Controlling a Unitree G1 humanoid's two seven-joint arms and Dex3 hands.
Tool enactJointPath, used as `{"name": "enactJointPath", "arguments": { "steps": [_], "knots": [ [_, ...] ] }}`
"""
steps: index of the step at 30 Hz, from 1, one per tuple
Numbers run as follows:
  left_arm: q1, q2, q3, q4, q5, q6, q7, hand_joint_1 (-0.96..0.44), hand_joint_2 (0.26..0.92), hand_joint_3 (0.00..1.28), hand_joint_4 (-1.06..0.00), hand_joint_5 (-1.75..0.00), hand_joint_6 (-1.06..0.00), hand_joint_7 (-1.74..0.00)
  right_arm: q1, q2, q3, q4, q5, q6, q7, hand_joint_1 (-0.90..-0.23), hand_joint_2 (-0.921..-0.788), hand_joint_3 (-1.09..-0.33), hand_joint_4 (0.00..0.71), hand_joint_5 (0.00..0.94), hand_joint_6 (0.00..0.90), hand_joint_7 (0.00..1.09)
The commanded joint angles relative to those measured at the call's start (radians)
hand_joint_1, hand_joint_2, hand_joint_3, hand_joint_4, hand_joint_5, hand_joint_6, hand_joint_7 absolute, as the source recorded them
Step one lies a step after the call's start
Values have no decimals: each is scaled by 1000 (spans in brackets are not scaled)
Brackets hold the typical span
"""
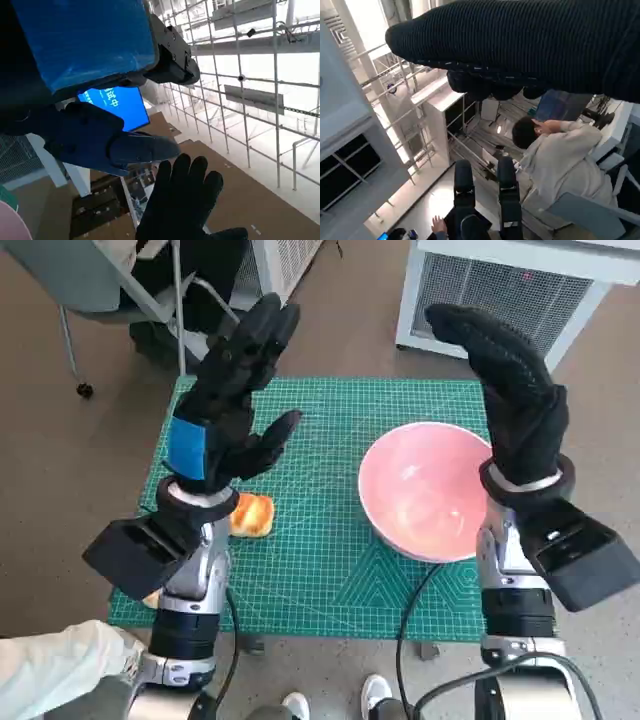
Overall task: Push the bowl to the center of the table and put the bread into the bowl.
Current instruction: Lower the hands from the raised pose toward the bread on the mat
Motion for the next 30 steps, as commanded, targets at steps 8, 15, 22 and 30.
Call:
{"name": "enactJointPath", "arguments": {
  "steps": [8, 15, 22, 30],
  "knots": [
    [13, -2, -1, -10, 6, -9, 3, -358, 921, 299, -394, 0, -487, 0, 24, 2, 2, -1, 8, 15, 8, -565, -921, -794, 232, 0, -1, 639],
    [13, 0, 0, -11, -4, -4, -4, -361, 921, 299, -395, -1, -486, 0, 27, 2, 2, -6, 4, 18, 3, -566, -921, -795, 232, 0, -1, 639],
    [15, 0, 0, -12, -2, -4, -3, -360, 921, 298, -394, 0, -483, 0, 30, 2, 0, -10, 1, 20, 0, -563, -921, -795, 232, 0, -1, 639],
    [19, -3, -2, -15, 11, -4, 8, -351, 921, 305, -393, 0, -481, 0, 48, -20, -16, -25, 31, 29, 18, -559, -921, -807, 226, 0, -1, 635]
  ]
}}
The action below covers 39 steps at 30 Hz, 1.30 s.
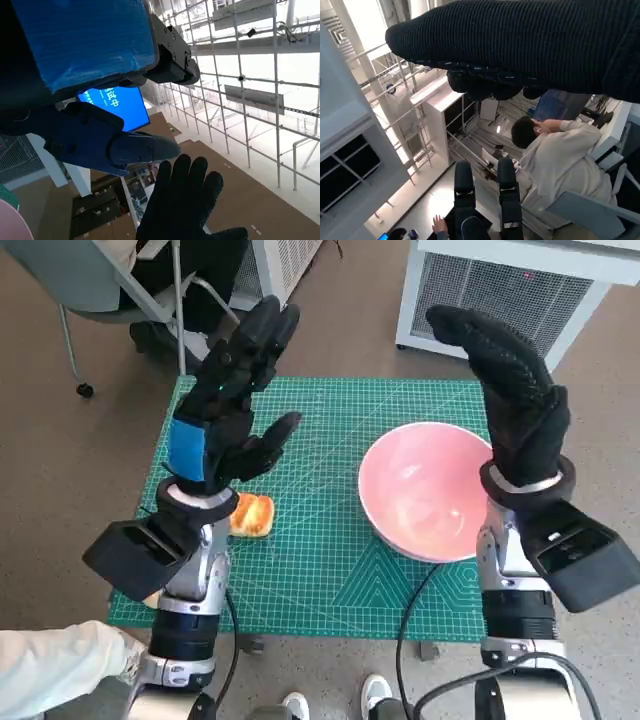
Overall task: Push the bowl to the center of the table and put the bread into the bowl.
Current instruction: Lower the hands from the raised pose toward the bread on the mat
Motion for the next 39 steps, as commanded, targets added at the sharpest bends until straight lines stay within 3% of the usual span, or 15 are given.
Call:
{"name": "enactJointPath", "arguments": {
  "steps": [1, 8, 11, 18, 24, 39],
  "knots": [
    [15, -4, -2, -16, 13, -3, 10, -350, 921, 306, -393, 0, -481, 0, 39, -21, -15, -16, 29, 20, 19, -558, -921, -816, 223, 0, -1, 632],
    [27, 0, -1, -23, 10, -2, 12, -351, 921, 308, -392, 0, -480, 0, 71, -59, -57, -12, 80, 27, 45, -557, -921, -862, 200, 0, -1, 591],
    [34, 2, 2, -29, -1, 2, 7, -351, 921, 307, -389, 0, -479, 0, 84, -74, -84, 15, 84, 16, 38, -557, -921, -856, 199, 1, -1, 582],
    [45, 6, 10, -35, -14, 10, 5, -359, 921, 304, -379, 0, -477, 0, 121, -102, -164, 119, 19, -29, -68, -551, -921, -821, 209, 8, -1, 590],
    [49, 0, 12, -37, -10, 11, 13, -366, 921, 302, -376, 0, -477, 0, 137, -120, -205, 229, -19, -56, -149, -538, -921, -819, 219, 12, -1, 598],
    [53, -3, 14, -47, -29, 27, 3, -371, 921, 301, -376, 0, -479, -1, 161, -123, -220, 454, -81, -48, -280, -485, -921, -899, 209, 4, -1, 548]
  ]
}}
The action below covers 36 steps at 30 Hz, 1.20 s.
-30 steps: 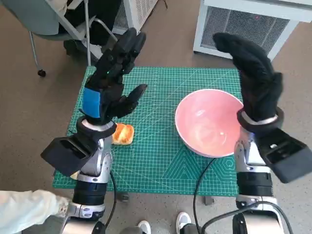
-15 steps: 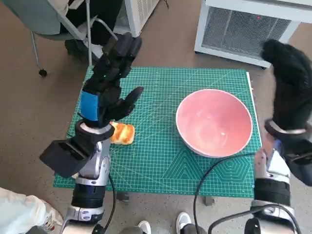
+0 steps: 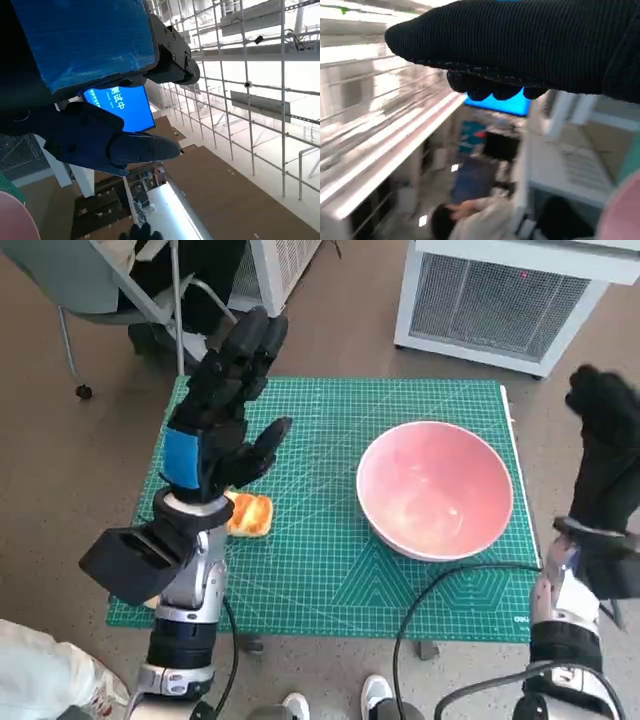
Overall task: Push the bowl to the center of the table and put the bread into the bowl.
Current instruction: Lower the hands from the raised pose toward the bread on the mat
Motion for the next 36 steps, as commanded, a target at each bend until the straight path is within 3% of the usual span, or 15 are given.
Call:
{"name": "enactJointPath", "arguments": {
  "steps": [1, 6, 12, 14, 21, 26, 36],
  "knots": [
    [9, 0, 3, -16, -17, 7, -7, -371, 921, 301, -376, 0, -479, -1, 31, 2, 0, 81, -29, 27, -51, -484, -921, -902, 207, 3, -1, 547],
    [6, 2, 5, -14, -25, 12, -14, -373, 921, 300, -373, 0, -474, 0, 19, 11, 3, 161, -47, 53, -89, -468, -921, -944, 194, 0, -1, 537],
    [7, 6, 5, -16, -12, 11, -12, -373, 921, 301, -363, 0, -466, 0, -14, 39, -2, 257, -21, 117, -76, -464, -921, -959, 175, 0, -1, 532],
    [6, 7, 5, -15, -12, 12, -12, -373, 921, 301, -359, 0, -464, 0, -24, 40, -3, 277, -19, 130, -72, -474, -921, -945, 179, 4, -1, 558],
    [8, 9, 8, -22, -10, 22, -8, -376, 921, 302, -355, 0, -461, 0, -76, 55, -46, 363, 26, 224, -13, -520, -921, -868, 194, 11, -1, 623],
    [13, 12, 10, -33, -7, 26, -6, -377, 921, 303, -355, 0, -459, 0, -106, 68, -51, 391, 24, 271, -15, -550, -921, -827, 199, 10, 1, 621],
    [25, 17, 14, -59, 5, 35, 3, -376, 921, 306, -355, 0, -457, -1, -146, 100, -73, 410, 29, 325, -7, -556, -921, -817, 202, 5, 36, 559]
  ]
}}
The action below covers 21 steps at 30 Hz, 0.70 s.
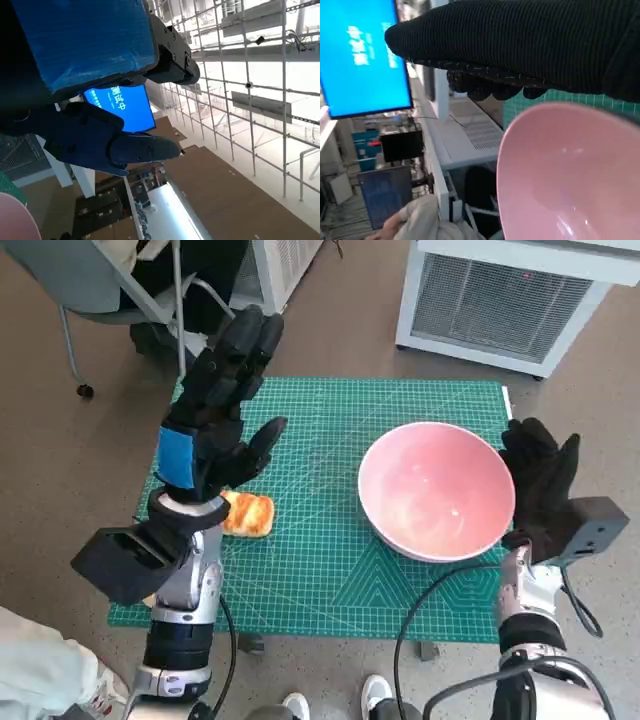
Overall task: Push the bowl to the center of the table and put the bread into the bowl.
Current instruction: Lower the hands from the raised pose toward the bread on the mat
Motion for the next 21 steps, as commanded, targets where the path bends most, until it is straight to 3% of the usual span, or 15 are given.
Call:
{"name": "enactJointPath", "arguments": {
  "steps": [1, 15, 21],
  "knots": [
    [16, 9, 3, -28, 11, 7, 10, -377, 921, 306, -355, 0, -457, 0, -7, 26, -18, 24, 17, 40, 13, -557, -921, -816, 203, 5, 37, 558],
    [51, 28, 12, -84, 28, 47, 26, -416, 921, 305, -328, 0, -349, 0, -78, 92, -45, 29, 21, 69, 21, -538, -921, -815, 205, 4, 42, 531],
    [68, 36, 14, -102, 33, 61, 32, -436, 921, 310, -318, 0, -317, 0, -109, 115, -43, 32, 10, 79, 11, -543, -921, -806, 205, 4, 55, 528]
  ]
}}
